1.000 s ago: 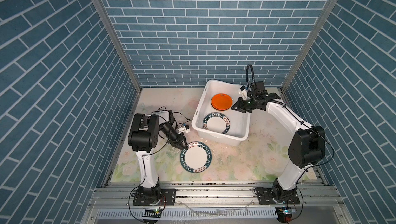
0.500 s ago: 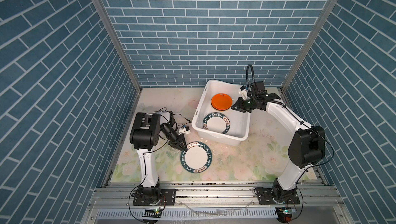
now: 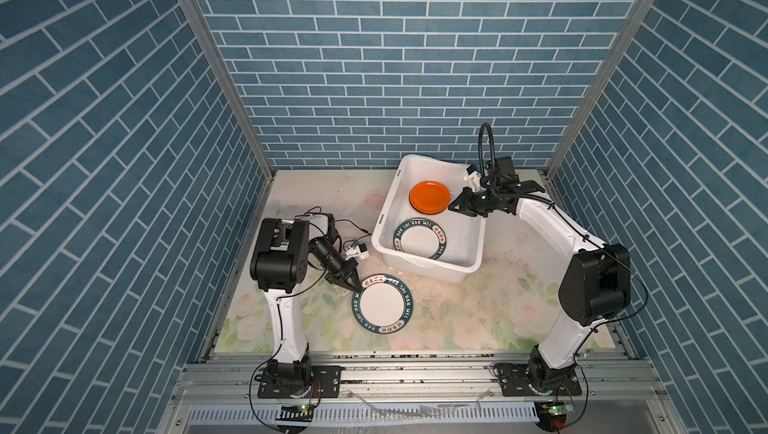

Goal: Place the plates into the plastic bin on the countertop
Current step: 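Close the left gripper on the last green-rimmed plate's rim and lift it upright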

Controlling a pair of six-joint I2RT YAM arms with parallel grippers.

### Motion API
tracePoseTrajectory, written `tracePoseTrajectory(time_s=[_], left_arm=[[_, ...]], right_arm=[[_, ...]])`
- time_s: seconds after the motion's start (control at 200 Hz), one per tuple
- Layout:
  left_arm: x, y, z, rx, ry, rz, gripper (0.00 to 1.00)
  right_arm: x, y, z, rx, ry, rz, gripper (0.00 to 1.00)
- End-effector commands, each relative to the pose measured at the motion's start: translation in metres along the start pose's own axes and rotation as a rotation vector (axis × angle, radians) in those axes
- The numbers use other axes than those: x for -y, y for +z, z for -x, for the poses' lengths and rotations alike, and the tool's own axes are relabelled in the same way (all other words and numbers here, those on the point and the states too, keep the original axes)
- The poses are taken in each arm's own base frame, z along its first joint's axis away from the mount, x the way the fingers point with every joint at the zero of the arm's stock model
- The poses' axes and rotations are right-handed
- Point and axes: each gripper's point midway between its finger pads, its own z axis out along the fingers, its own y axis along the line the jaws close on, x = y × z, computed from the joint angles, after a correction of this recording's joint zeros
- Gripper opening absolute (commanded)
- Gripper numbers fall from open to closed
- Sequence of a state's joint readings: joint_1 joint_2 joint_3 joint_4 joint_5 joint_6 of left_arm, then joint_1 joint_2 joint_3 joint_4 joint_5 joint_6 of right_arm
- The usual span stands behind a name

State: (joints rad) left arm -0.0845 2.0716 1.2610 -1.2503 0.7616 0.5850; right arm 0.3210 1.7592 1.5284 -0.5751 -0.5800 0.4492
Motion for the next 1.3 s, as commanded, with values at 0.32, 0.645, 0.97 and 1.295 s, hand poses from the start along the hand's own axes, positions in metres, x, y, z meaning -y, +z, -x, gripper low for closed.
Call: tracePoseTrajectory(time_s=[0.32, 0.645, 0.97, 1.295], left_arm=[[0.012, -0.073, -0.015, 0.064, 0.066, 0.094, 0.01], [0.015, -0.136, -0.028, 0.140, 0.078, 0.191, 0.01], [0.023, -0.211, -0.032, 0.272, 0.068, 0.287, 0.01], [0.019, -0.266, -0.029, 0.379, 0.075, 0.427, 0.00]], right_arm=[[-0.008, -0.004, 0.013, 0.034, 0.003, 0.034, 0.09], [-0.013, -0.001, 0.020, 0.034, -0.005, 0.059, 0.09], [-0.018, 0.001, 0.031, 0.026, -0.033, 0.072, 0.10], [-0.025, 0.007, 0.044, 0.014, -0.050, 0.094, 0.10]])
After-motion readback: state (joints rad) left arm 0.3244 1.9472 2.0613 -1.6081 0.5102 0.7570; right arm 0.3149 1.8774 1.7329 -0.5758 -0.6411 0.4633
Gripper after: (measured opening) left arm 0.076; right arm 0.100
